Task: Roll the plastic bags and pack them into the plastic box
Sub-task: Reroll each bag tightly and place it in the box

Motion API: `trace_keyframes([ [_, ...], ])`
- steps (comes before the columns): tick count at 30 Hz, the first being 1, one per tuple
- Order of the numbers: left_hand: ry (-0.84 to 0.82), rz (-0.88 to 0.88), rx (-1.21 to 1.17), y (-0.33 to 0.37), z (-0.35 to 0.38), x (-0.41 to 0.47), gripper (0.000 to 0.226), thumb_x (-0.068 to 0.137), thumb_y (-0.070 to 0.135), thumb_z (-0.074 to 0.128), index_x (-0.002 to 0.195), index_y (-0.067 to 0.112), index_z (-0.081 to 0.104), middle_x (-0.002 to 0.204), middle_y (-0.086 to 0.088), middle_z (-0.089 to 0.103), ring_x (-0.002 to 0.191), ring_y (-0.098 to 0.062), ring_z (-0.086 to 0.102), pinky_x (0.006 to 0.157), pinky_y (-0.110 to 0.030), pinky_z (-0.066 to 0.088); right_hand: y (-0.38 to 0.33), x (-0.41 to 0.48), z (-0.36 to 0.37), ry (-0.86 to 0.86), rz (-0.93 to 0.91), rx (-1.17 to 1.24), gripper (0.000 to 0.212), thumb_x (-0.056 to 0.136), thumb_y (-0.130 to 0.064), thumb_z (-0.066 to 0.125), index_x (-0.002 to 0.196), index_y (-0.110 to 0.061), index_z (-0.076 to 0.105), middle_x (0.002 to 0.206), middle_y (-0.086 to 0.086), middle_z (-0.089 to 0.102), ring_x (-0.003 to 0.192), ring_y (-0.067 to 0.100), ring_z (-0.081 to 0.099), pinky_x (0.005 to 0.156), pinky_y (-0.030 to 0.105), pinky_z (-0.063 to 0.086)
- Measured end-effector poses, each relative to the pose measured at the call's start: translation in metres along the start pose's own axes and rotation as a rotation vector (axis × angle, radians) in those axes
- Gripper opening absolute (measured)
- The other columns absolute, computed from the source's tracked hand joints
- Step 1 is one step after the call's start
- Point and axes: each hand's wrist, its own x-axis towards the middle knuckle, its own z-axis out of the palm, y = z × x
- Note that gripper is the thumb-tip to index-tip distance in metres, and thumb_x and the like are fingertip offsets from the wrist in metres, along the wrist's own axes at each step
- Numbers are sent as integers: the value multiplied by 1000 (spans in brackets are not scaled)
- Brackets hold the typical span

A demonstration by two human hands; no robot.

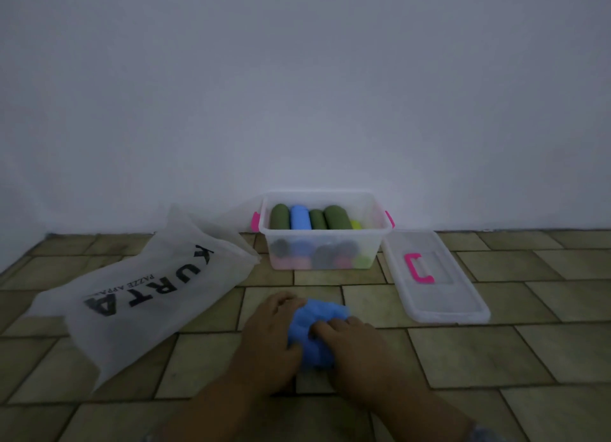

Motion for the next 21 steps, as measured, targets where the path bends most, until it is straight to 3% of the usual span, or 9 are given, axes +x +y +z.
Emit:
trace_keyframes([
  [3, -187, -133, -50, 14, -6, 15, 34, 95, 42, 41, 123, 30, 57, 125, 8, 56, 114, -8, 50, 97, -23, 35, -6, -7, -2, 29, -27, -13, 55, 77, -25, 55, 128, -33, 37, 122, -3, 52, 106, 25, 47, 85, 37, 39],
  [5, -369, -252, -43, 19, -6, 30, 42, 97, 51, 36, 114, 23, 62, 121, -2, 61, 110, -15, 55, 95, -29, 39, -8, -9, -3, 30, -14, 21, 54, 79, -22, 53, 131, -31, 39, 128, -3, 50, 111, 25, 45, 89, 38, 40],
  [8, -497, -377, -49, 20, -6, 46, 57, 95, 58, 30, 121, 20, 62, 129, -10, 58, 117, -21, 52, 104, -35, 35, -8, -11, -4, 6, -11, 92, 57, 81, -19, 53, 135, -30, 40, 137, -4, 46, 118, 24, 44, 96, 37, 41],
  [11, -523, -466, -62, 15, -5, 53, 65, 91, 64, 29, 120, 16, 63, 132, -11, 56, 118, -23, 50, 105, -35, 34, -2, -11, -5, 9, -23, 217, 52, 78, -16, 58, 128, -29, 48, 131, -5, 52, 115, 18, 49, 94, 27, 40],
  [14, -538, -454, -43, 9, -4, 53, 64, 93, 61, 27, 125, 17, 61, 133, -10, 56, 120, -22, 51, 104, -32, 34, 4, -11, -7, 8, -4, 344, 38, 75, -19, 64, 111, -28, 57, 110, -13, 57, 97, 9, 55, 74, 2, 33],
  [15, -540, -435, -25, 8, -3, 52, 63, 94, 60, 27, 125, 18, 61, 132, -9, 57, 120, -21, 51, 103, -31, 34, 6, -10, -8, -6, 9, 374, 36, 74, -19, 65, 108, -27, 58, 106, -14, 57, 93, 7, 55, 71, -1, 33],
  [18, -543, -392, -10, 3, -2, 50, 58, 96, 57, 27, 126, 20, 61, 132, -7, 58, 120, -20, 51, 105, -31, 33, 14, -7, -11, -68, 45, 407, 37, 72, -15, 67, 106, -28, 59, 111, -10, 61, 94, 7, 57, 71, 3, 37],
  [21, -540, -363, -13, 0, -3, 48, 53, 97, 53, 30, 130, 22, 56, 137, -6, 54, 124, -20, 48, 107, -30, 31, 18, 4, -19, -145, 77, 426, 41, 72, -11, 70, 108, -28, 63, 119, -10, 60, 103, 7, 55, 84, 15, 41],
])
